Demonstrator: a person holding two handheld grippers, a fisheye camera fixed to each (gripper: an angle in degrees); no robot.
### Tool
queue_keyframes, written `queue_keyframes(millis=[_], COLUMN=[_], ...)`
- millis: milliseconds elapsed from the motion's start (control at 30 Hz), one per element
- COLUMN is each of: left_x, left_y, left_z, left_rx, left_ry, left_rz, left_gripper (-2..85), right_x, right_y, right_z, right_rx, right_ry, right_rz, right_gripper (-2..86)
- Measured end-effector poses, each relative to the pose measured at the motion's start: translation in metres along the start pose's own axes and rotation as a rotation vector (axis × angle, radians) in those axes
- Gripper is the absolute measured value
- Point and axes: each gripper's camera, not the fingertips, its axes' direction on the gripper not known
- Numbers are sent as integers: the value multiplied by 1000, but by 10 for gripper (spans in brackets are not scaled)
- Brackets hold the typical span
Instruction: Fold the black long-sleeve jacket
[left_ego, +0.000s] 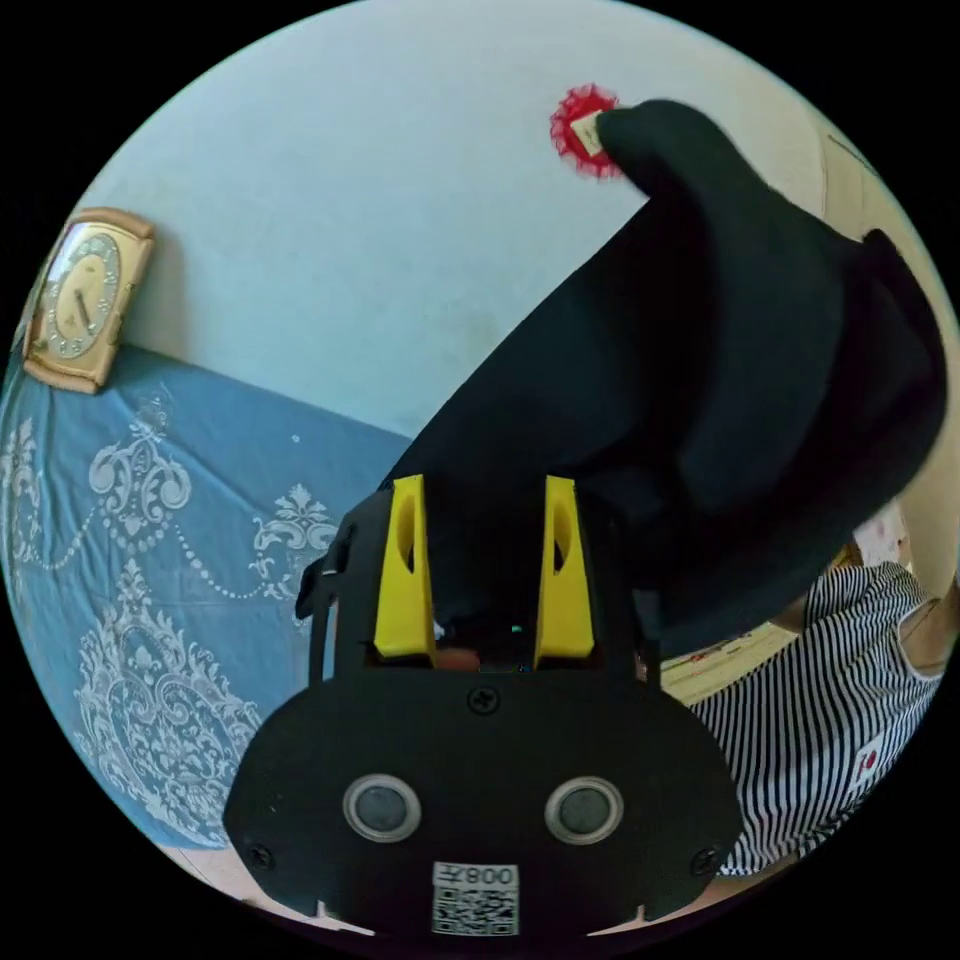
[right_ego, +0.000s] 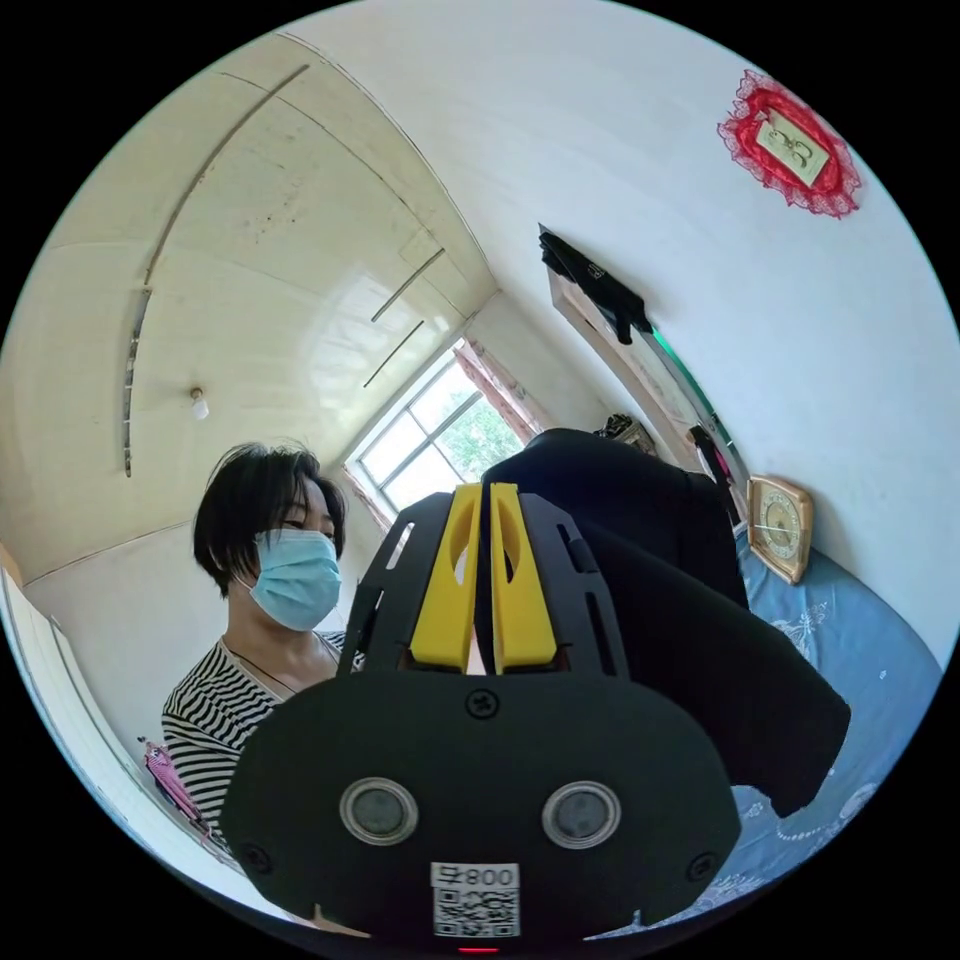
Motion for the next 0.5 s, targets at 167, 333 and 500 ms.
queue_keyframes(millis=[167,333,500], left_x=[-24,-45,-63], left_y=[3,33,55], left_z=[19,-19,-28], left_rx=[-14,97,164], left_ry=[129,104,289], left_rz=[-12,-10,0], left_gripper=[13,7,32], right_x=[-19,-39,-52], right_y=[11,32,57], right_z=[12,17,46], right_rx=[20,57,47], right_ry=[48,45,16], right_rz=[20,16,33], right_gripper=[8,7,7])
